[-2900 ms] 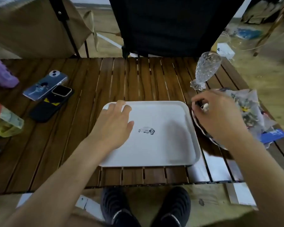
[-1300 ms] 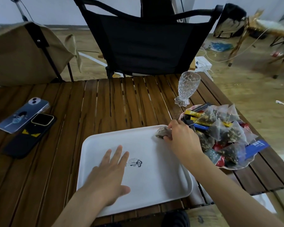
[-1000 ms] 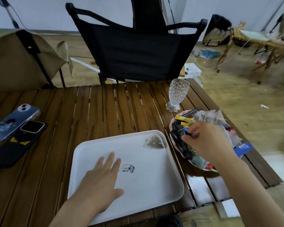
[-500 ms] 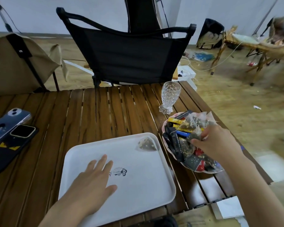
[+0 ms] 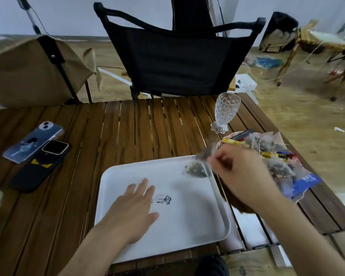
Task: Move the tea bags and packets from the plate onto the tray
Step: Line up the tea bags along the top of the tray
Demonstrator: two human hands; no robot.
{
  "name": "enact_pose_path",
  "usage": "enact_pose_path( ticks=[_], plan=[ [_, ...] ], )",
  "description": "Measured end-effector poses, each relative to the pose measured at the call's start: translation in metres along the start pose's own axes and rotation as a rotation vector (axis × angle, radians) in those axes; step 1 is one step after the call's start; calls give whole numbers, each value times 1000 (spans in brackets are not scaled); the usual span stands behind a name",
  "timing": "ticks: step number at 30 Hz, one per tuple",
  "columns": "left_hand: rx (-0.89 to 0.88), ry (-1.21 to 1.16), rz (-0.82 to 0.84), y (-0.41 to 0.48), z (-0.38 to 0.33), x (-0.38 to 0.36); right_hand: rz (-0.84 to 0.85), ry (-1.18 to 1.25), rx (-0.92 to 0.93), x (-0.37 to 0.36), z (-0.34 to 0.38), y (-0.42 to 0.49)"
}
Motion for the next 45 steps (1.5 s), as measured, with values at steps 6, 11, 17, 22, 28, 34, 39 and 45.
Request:
enact_pose_path(
  ticks=[6, 11, 17, 22, 28, 34, 39, 45],
  plan=[
    [-9, -3, 8, 0, 2, 2, 104, -42, 72, -80, 32, -2],
    [-26, -6, -3, -1, 3, 5, 154, -33, -18, -107, 29, 3],
    [-71, -48, -110, 1, 4, 20, 144, -52, -60, -76, -2, 8],
    [-143, -137, -257, 2, -12, 41, 214, -105, -93, -91, -9, 12],
    [-155, -108, -316, 9, -23, 49, 170, -221, -126, -91, -16, 18],
    [-214, -132, -268, 24, -37, 45, 182, -195, -157, -83, -18, 21],
    [-215, -170, -249, 33, -53, 53, 217, -150, -137, -80, -14, 19],
    [-203, -175, -205, 44, -62, 51, 215, -74, -143, -84, -22, 18]
  ],
)
Point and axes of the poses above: each hand's wrist, its own y-axis towards the middle knuckle, its own x-axis out of the back of the hand, z = x × y, the point moved 10 cm from there along y, towards the middle knuckle, and after that the axes turned 6 degrees about x, right-handed, at the moved point
